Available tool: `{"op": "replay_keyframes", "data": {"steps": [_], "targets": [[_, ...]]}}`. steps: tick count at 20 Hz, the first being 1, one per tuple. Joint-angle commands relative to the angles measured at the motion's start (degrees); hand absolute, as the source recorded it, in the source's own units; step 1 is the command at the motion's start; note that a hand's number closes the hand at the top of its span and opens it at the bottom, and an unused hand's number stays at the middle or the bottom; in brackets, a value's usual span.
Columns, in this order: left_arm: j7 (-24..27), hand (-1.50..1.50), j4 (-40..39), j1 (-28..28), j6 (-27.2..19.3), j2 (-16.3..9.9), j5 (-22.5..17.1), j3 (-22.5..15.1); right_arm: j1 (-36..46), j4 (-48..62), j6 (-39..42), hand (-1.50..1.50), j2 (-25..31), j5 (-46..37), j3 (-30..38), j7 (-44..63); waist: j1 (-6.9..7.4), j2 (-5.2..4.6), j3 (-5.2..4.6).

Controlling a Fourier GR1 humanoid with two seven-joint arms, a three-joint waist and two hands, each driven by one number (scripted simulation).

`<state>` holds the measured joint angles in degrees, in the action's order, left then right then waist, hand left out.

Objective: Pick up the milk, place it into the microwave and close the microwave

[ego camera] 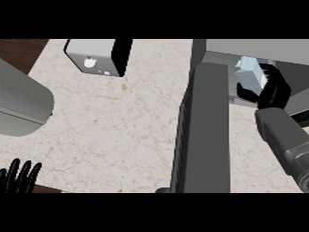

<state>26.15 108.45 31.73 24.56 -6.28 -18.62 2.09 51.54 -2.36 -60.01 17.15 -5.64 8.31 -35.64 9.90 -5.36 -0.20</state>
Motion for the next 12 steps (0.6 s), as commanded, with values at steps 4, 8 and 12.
{"op": "replay_keyframes", "data": {"steps": [4,8,12], "targets": [[-0.72,-1.50,-1.61,-2.54,-0.37,0.05,0.80,-0.52,2.53,1.81,0.71,-1.50,-3.08,-7.56,-7.43,2.87,1.55,0.78,0.58],[-0.76,-1.50,-1.88,-2.06,0.09,-0.57,1.06,-0.28,4.45,1.01,5.14,-1.50,-4.40,-8.28,-8.18,1.81,1.08,1.06,0.70],[0.56,-1.50,-3.18,-3.33,-0.78,0.70,2.26,-0.68,5.19,1.44,8.28,-1.50,-6.26,-8.82,-8.73,1.41,0.57,0.97,0.67]]}}
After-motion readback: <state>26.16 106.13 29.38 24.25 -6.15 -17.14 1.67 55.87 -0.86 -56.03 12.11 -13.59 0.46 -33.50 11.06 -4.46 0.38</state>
